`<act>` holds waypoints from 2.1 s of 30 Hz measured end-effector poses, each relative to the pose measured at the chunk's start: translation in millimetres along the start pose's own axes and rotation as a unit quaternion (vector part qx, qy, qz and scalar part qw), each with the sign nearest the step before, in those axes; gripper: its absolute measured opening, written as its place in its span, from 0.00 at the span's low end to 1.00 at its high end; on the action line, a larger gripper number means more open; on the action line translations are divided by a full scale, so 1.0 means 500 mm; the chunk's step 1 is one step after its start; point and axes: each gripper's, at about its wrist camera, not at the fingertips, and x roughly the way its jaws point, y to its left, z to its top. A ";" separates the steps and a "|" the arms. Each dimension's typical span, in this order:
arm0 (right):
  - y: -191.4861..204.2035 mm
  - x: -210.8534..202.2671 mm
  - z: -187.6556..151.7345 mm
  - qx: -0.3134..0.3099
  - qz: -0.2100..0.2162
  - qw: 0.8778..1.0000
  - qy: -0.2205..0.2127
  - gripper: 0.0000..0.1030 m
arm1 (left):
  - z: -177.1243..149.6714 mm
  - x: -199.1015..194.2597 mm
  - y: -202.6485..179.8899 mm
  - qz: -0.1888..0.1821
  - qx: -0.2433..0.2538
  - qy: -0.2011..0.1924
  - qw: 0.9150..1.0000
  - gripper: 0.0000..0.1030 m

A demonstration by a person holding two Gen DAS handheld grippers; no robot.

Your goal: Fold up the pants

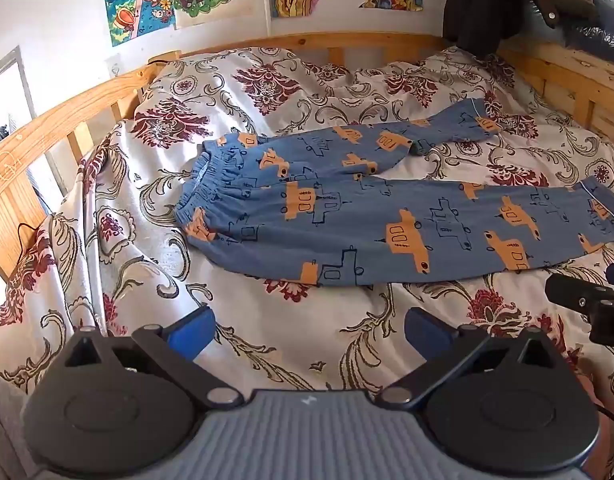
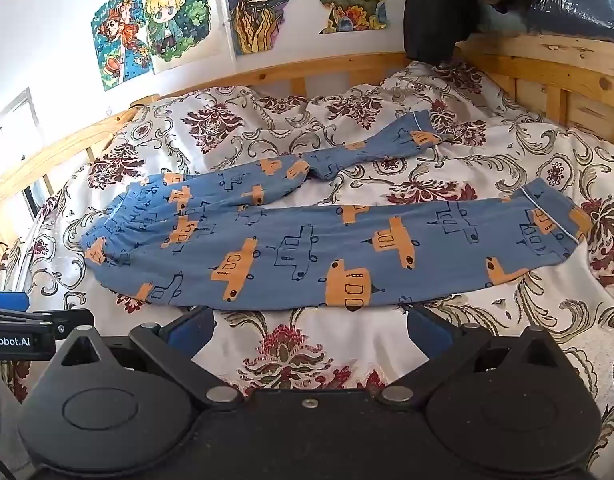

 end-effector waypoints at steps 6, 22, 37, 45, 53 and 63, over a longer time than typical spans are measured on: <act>-0.001 -0.001 0.002 -0.001 0.000 1.000 0.004 1.00 | 0.001 0.000 0.000 0.001 -0.001 -0.004 1.000 1.00; -0.004 0.000 0.002 0.001 -0.001 1.000 0.005 1.00 | -0.004 0.002 0.005 0.001 0.002 -0.003 1.000 1.00; -0.006 -0.001 0.002 0.002 -0.001 1.000 0.006 1.00 | -0.014 0.009 0.009 0.001 0.000 -0.001 1.000 1.00; -0.007 -0.002 0.003 0.003 -0.001 1.000 0.007 1.00 | -0.012 0.010 0.011 0.001 -0.004 0.002 1.000 1.00; -0.008 -0.003 0.003 0.004 -0.001 1.000 0.007 1.00 | -0.012 0.010 0.011 0.001 -0.004 0.002 1.000 1.00; 0.000 0.001 -0.003 0.004 0.000 1.000 0.007 0.99 | -0.014 0.010 0.010 0.002 -0.002 0.003 1.000 1.00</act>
